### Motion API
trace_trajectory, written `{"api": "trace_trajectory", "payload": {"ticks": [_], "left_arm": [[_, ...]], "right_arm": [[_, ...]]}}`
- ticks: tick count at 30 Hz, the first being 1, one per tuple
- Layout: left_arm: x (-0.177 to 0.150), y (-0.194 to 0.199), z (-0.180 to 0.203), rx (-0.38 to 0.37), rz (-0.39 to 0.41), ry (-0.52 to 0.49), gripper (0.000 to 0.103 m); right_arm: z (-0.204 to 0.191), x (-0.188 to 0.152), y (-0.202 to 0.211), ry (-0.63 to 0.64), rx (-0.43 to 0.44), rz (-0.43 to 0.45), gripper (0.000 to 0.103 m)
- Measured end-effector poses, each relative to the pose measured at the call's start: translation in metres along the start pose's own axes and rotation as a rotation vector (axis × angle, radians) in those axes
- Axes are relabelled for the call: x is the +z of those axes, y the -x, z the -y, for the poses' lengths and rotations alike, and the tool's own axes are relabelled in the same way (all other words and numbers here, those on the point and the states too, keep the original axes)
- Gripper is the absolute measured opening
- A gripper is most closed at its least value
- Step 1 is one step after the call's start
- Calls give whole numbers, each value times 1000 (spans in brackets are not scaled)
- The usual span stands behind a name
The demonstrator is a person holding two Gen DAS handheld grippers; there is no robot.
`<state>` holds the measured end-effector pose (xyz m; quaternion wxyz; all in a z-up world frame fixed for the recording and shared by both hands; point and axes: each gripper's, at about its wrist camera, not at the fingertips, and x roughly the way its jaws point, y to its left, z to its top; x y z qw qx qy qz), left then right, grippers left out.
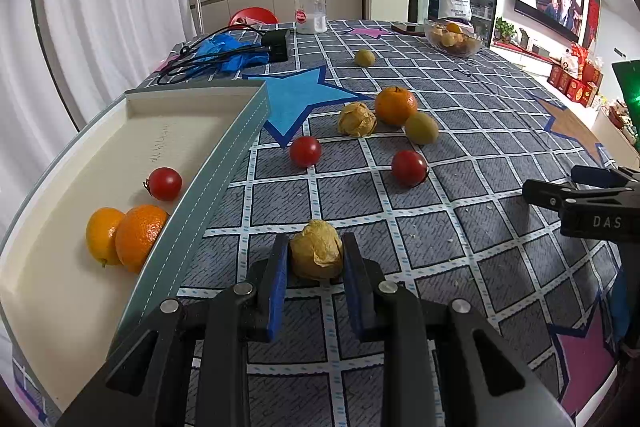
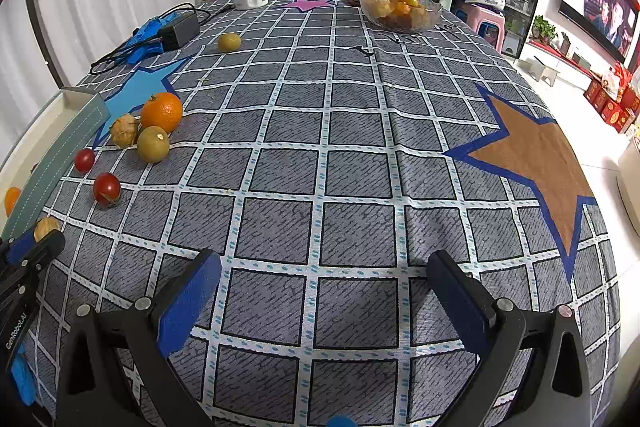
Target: Organize fruits
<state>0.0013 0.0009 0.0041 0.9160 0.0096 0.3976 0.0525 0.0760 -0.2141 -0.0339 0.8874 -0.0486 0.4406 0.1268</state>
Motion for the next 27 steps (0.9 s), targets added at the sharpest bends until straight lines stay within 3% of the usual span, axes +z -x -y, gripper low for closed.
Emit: {"api": "trace_trajectory", "payload": {"ticks": [27], "left_arm": [[-2, 1, 1, -28, -4, 16, 28]], "right_arm": [[0, 0, 0, -2, -5, -3, 103]]}}
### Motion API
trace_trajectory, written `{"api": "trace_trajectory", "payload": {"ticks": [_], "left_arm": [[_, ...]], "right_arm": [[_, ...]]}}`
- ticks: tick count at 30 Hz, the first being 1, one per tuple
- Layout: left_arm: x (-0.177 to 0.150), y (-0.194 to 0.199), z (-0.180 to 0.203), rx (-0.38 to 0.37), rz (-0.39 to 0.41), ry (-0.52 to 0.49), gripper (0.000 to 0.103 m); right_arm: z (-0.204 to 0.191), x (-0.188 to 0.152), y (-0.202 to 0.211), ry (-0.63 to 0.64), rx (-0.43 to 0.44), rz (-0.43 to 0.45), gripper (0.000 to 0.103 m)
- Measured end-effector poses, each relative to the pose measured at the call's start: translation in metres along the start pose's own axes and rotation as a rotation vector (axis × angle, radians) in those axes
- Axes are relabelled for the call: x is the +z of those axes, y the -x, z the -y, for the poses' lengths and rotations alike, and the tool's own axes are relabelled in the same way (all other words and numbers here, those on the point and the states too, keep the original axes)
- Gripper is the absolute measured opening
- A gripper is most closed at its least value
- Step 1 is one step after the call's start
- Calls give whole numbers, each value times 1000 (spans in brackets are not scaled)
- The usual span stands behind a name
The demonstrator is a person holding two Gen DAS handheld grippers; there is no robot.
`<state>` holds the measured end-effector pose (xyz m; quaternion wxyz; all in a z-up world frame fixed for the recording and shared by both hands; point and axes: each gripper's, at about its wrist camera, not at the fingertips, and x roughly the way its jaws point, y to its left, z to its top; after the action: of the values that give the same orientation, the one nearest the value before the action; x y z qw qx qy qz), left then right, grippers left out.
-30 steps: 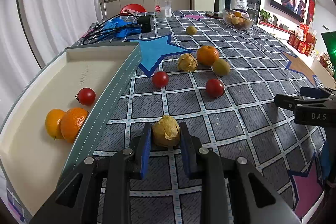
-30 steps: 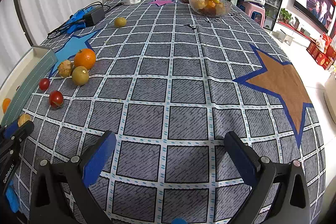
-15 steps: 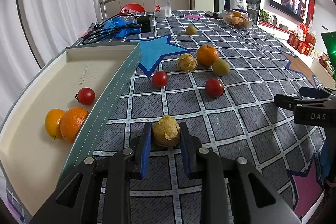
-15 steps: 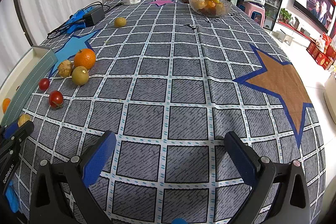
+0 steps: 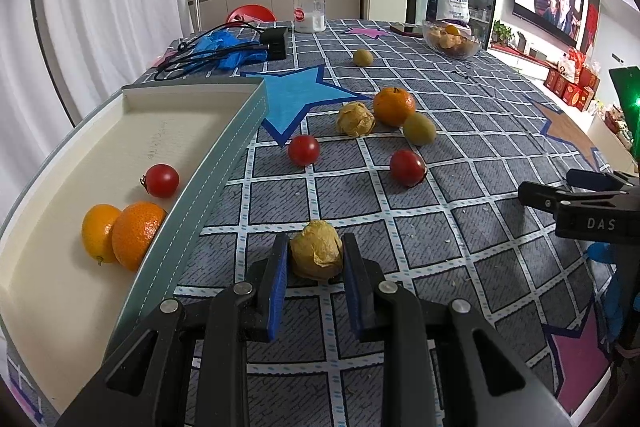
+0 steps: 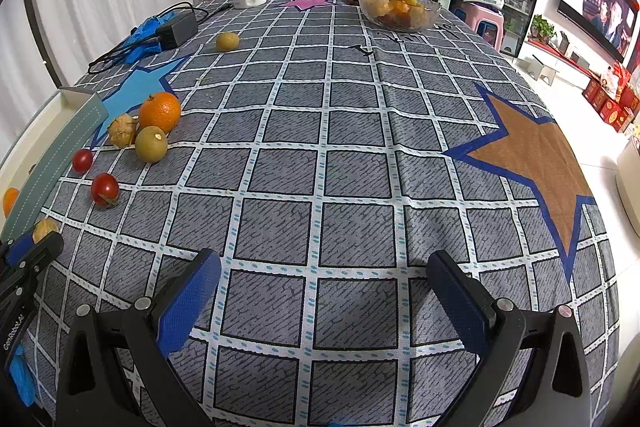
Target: Organize fruits
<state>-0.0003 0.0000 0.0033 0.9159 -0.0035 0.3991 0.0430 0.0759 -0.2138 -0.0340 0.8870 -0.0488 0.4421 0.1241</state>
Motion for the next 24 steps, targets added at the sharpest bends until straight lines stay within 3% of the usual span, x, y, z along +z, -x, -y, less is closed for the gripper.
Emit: {"api": "trace_trajectory", "payload": {"ticks": [5, 10, 16, 18, 20, 22, 24], "left_arm": [[0, 0, -1, -6, 0, 1, 28], [1, 0, 0, -11, 0, 0, 28], [0, 0, -1, -7, 1, -3, 28], [1, 0, -1, -6, 1, -2, 29], [1, 0, -1, -5, 1, -3, 29], [1, 0, -1, -2, 1, -6, 29], [1, 0, -1, -1, 1, -7, 29]], "right_arm": [[-2, 3, 0, -14, -5, -19, 103], [-32, 11, 5, 12, 134, 2, 103], [-84, 25, 5, 118, 187, 36, 103], [-98, 26, 1, 142, 196, 30, 93], [-108, 26, -4, 161, 199, 10, 73], [-114, 24, -9, 169, 180, 6, 66], [-118, 20, -6, 198, 151, 34, 39]]}}
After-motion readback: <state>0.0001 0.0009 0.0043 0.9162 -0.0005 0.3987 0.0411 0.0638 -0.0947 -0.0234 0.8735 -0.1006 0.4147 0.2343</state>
